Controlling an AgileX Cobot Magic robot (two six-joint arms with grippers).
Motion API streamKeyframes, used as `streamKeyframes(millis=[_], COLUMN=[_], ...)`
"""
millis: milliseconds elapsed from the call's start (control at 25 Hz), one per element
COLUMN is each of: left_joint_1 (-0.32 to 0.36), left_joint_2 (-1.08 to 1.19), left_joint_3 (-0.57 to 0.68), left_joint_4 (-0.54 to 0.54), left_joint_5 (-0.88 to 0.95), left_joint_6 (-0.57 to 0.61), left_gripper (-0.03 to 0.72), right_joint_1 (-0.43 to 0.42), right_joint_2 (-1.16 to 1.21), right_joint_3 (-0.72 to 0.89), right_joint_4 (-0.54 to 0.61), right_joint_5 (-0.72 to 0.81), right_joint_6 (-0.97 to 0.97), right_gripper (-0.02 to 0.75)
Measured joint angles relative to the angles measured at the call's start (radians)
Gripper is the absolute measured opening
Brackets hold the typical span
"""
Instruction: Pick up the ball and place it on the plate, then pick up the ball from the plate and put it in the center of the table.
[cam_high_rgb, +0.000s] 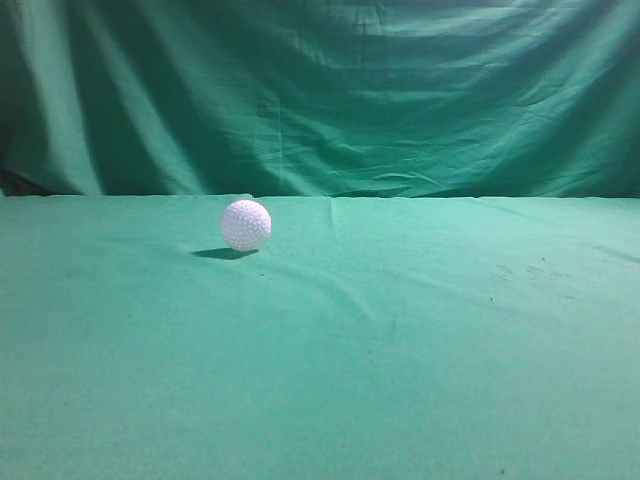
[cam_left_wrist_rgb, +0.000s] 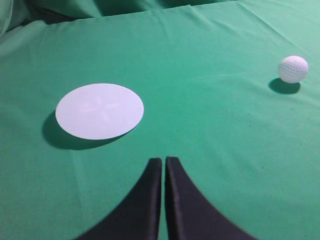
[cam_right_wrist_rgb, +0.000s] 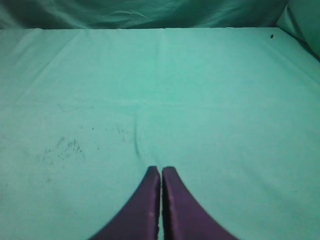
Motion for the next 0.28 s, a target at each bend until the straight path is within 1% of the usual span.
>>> streamKeyframes(millis=[280], left_joint_1=[0.0], left_joint_2=[0.0], left_joint_3=[0.0], left_joint_4=[0.002], left_joint_5=[0.0], left_joint_6=[-0.008], left_gripper=[0.0], right_joint_1=[0.0], right_joint_2=[0.0], right_joint_3=[0.0], right_joint_4=[0.0], right_joint_5=[0.0], right_joint_6=[0.0], right_gripper=[0.0])
